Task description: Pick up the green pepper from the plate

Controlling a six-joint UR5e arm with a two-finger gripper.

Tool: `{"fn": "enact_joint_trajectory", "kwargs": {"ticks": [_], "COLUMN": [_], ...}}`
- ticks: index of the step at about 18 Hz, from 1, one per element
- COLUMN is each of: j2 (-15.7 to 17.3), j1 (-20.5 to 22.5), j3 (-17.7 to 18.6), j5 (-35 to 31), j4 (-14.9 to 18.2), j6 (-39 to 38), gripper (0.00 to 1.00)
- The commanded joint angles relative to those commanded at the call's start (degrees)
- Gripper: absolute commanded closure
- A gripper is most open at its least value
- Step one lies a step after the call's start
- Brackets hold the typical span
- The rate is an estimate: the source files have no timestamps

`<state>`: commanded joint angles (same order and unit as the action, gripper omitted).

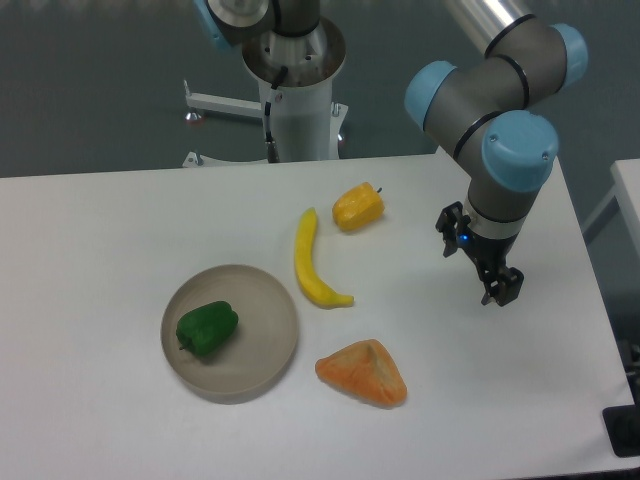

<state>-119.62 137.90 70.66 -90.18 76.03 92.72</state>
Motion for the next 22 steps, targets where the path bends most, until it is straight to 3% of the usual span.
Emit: {"fn": "enact_joint_trajectory", "kwargs": {"ticks": [5, 10, 18, 22], "j2": [0.79, 2.19, 6.77, 6.51], "j1": [0.0, -0.96, -10.18, -17.82], "j3": [0.0, 1.31, 10.01, 11.78], "j5": [0.35, 6.67, 13.0, 13.8], "j4": [0.17, 0.53, 0.44, 0.09], "j6": [0.0, -1.92, -5.71, -18.43], "gripper": [0.0, 0.0, 0.0, 0.0]}}
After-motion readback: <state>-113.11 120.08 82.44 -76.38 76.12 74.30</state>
